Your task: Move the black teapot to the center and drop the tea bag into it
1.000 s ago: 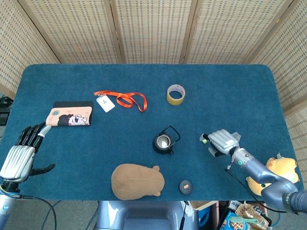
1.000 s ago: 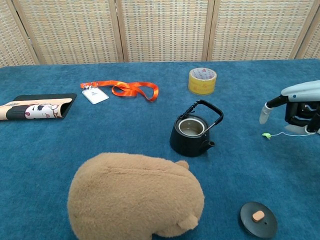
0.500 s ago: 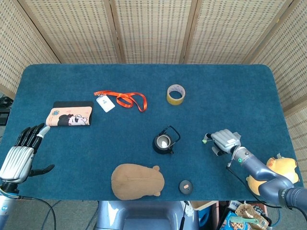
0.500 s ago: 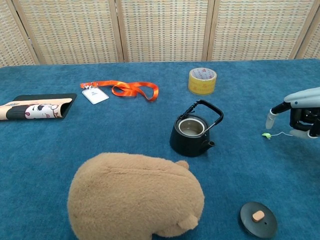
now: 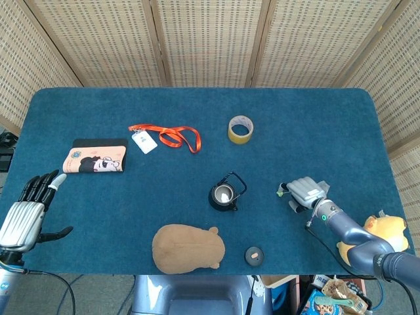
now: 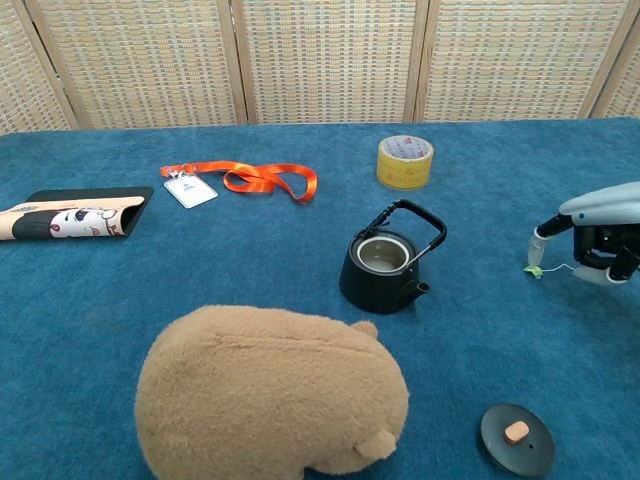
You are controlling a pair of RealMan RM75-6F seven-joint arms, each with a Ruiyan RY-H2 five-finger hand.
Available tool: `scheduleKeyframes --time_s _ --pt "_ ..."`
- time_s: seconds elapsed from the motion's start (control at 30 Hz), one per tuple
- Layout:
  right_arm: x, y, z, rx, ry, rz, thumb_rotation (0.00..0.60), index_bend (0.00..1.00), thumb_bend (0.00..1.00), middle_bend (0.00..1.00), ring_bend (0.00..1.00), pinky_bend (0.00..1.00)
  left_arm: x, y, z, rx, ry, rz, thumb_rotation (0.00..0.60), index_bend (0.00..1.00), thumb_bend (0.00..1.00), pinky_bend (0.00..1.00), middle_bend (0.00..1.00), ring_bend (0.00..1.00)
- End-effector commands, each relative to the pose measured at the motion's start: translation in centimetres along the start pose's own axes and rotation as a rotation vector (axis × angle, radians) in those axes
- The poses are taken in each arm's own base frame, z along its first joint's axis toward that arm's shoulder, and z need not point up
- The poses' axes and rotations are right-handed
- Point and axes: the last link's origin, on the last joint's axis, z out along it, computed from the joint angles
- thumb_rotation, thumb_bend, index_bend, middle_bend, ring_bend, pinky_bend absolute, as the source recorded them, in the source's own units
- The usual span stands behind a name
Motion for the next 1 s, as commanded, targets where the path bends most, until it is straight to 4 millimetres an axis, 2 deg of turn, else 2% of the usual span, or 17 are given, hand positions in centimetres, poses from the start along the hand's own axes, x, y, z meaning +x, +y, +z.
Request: scheduleKeyframes --time_s 0.03,0.3,0.67,1.0 --pt "-0.2 -0.1 0.1 0.001 -0.009 -0.005 0.6 0.3 0.68 0.9 0.93 0.75 0.0 -0.1 0.0 0.003 0.0 0.001 0.6 0.0 0.1 0.0 0.0 0.0" --pt "-1.0 -0.4 -0.2 0.006 -0.043 -0.025 0.6 0.3 0.68 0.9 0.93 0.75 -0.2 -0.2 0.1 0.003 -0.003 -0.004 0.6 0.0 0.1 0.0 0.0 0.0" --pt "-1.9 -0.7 -1.7 0.021 -0.065 -0.042 0.6 0.32 0.68 0.9 0.93 0.75 -0.4 0.0 0.2 -0.002 -0.006 -0.009 0.6 0.0 0.1 0.0 0.0 0.0" --pt "-1.3 -0.2 -3.4 0.006 -0.033 -0.04 0.6 0.33 0.68 0.9 0.93 0.75 -0.4 0.2 0.3 -0.01 -0.005 -0.015 0.6 0.0 0.1 0.0 0.0 0.0"
